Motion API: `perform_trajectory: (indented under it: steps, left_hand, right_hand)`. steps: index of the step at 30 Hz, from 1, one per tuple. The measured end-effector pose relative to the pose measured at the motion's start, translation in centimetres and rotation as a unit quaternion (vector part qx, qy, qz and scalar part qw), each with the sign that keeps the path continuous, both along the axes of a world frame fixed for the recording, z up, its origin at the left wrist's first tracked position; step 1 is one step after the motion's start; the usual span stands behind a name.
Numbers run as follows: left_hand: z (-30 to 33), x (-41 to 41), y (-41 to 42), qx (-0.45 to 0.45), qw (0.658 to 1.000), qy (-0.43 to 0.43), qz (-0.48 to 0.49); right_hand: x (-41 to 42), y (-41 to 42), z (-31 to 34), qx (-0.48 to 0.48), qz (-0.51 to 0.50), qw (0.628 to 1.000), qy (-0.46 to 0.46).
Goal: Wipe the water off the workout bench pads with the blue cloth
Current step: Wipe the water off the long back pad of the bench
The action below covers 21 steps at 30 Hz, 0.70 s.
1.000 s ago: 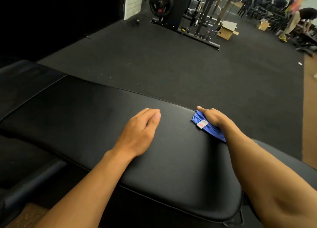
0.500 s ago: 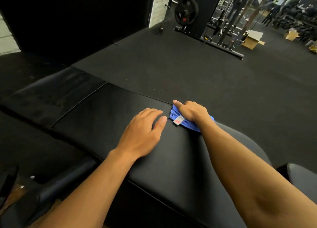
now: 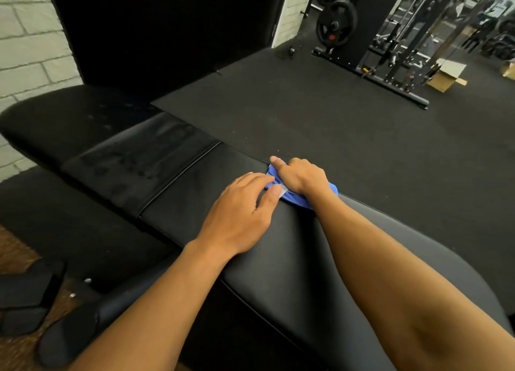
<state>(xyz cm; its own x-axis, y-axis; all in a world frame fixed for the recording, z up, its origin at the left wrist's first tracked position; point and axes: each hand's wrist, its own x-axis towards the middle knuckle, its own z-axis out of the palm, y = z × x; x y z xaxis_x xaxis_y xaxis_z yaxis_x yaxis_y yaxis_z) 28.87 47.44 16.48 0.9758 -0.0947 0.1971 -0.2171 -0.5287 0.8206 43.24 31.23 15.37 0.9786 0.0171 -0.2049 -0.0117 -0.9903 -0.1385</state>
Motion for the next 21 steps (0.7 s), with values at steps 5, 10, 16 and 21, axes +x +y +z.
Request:
perform_trajectory:
  steps: [5, 10, 16, 21]
  left_hand:
    - [-0.2, -0.1, 3.2, -0.042, 0.999, 0.002, 0.023]
    - [-0.7, 0.0, 6.0, -0.058, 0.997, -0.005, 0.044]
    - [-0.9, -0.5, 6.9, -0.069, 0.996, -0.013, 0.05]
    - [-0.1, -1.4, 6.2, -0.084, 0.994, -0.022, 0.06]
  right_hand:
    - [1.2, 6.3, -0.4, 0.013, 0.035, 0.999, -0.011]
    - [1.9, 10.7, -0.6, 0.035, 0.066, 0.997, -0.027]
    - [2.0, 11.0, -0.2, 0.057, 0.085, 0.995, -0.005]
    - [1.1, 8.7, 0.5, 0.054, 0.076, 0.995, 0.025]
